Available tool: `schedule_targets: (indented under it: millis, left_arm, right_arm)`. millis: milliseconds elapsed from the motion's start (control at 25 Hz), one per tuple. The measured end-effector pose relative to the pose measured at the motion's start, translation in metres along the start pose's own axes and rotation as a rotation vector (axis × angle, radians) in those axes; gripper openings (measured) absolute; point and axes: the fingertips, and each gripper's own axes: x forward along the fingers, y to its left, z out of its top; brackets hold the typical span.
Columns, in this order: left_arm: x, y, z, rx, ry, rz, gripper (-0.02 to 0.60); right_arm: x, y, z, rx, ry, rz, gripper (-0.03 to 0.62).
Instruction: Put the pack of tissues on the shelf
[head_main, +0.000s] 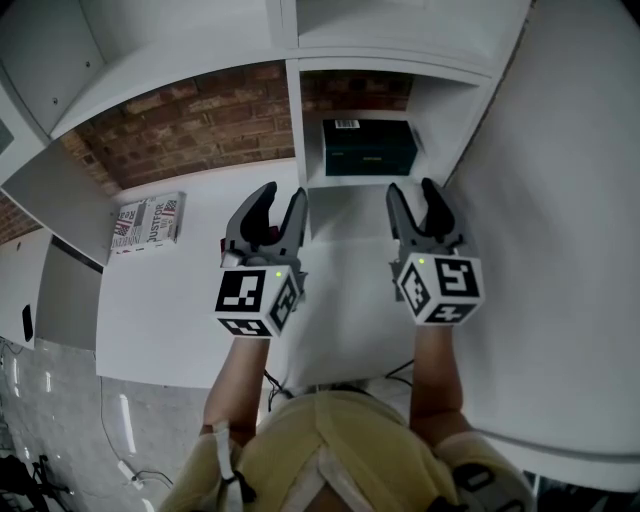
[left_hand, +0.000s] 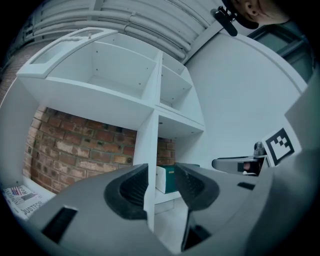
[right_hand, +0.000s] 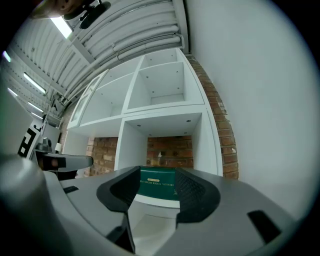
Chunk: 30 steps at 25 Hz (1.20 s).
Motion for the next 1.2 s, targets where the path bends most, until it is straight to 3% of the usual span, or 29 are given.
schedule_targets:
  millis: [560,800,1200]
  left_arm:
    - [-0.064,0.019,0.006,-0.033,0.002,-0.059,0.161]
    - [-0.087,0.036,0.002,-0.025,0.024,-0.039,0.161]
    - [-0.113,0.056,-0.005,-0.035,0.047,-0.021,0.123]
  right_arm:
    - [-0.033,0.041,0.003,0.024,0.002,-0.005,0.089]
    - [-0.041,0.053,0.006,0.029,-0.003,-0.038,0.017]
    - [-0.053,0.072,0.005,0.058,0.005,-0.031,0.005]
